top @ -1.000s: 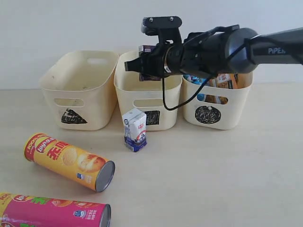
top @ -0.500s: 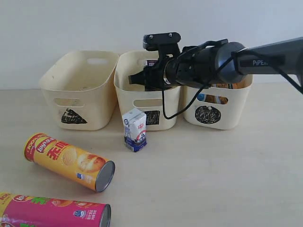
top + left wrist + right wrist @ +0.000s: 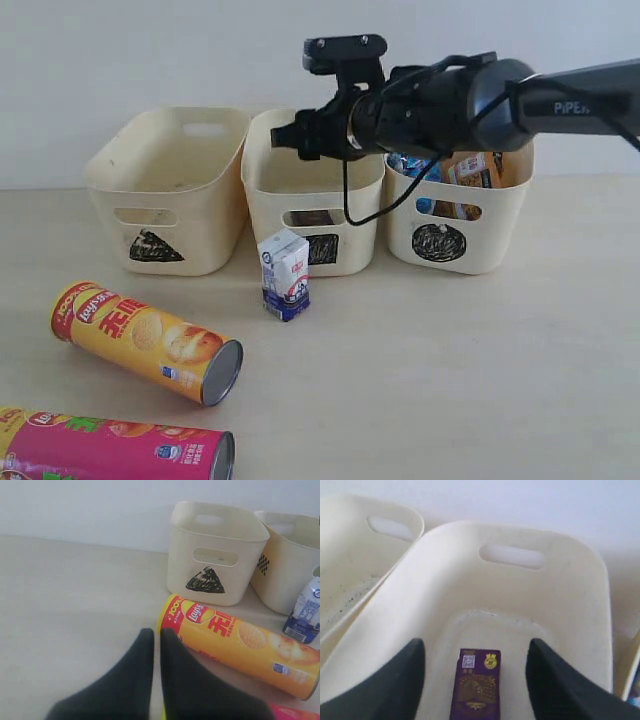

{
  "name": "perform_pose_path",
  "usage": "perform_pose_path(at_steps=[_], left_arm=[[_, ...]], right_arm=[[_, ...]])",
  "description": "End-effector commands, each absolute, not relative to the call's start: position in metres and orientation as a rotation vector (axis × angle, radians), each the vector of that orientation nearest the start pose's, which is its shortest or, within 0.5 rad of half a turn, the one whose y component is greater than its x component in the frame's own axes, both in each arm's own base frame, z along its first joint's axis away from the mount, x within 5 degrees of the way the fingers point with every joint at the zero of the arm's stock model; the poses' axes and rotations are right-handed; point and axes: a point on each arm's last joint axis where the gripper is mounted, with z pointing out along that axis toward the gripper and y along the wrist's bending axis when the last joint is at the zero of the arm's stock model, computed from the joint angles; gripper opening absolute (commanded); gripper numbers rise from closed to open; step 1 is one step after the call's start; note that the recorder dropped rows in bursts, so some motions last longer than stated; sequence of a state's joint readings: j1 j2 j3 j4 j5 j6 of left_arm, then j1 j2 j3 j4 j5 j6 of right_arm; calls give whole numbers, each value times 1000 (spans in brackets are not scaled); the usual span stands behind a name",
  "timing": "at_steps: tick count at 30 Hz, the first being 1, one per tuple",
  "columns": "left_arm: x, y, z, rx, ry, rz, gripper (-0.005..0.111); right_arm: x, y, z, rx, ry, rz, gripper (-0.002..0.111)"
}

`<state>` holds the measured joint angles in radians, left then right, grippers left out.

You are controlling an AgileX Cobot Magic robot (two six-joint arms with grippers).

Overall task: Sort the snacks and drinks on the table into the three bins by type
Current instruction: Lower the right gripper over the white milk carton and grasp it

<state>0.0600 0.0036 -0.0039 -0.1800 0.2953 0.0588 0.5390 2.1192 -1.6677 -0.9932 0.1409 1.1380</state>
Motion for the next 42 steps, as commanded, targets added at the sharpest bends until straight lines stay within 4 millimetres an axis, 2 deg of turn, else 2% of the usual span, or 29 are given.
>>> perform_pose_path(at_steps=[1,5,6,8,13,20,23,28,37,42], left_arm=[[55,-1,187,-118,1768,-86,4],[55,-1,187,-118,1768,-86,4],[55,-1,187,-118,1768,-86,4],[55,-1,187,-118,1768,-86,4],[55,-1,187,-118,1768,-86,4],[55,-1,187,-118,1768,-86,4],[55,-1,187,-118,1768,-86,4],[55,-1,187,-118,1768,-86,4],[55,-1,187,-118,1768,-86,4],[55,-1,187,-118,1768,-86,4]], right_arm=[[428,235,285,-238,1947,261,31],[412,228,306,-160,1990,134,3],[408,227,309,-152,2005,101,0],[398,226,313,-177,2052,23,0],[373,236,310,-419,2201,-103,0],[342,244,293,-775,2473,-29,0],[334,246,289,-865,2538,22,0],[328,250,284,-872,2591,121,0],[325,253,248,-852,2558,199,0],[325,255,241,-818,2528,254,3]])
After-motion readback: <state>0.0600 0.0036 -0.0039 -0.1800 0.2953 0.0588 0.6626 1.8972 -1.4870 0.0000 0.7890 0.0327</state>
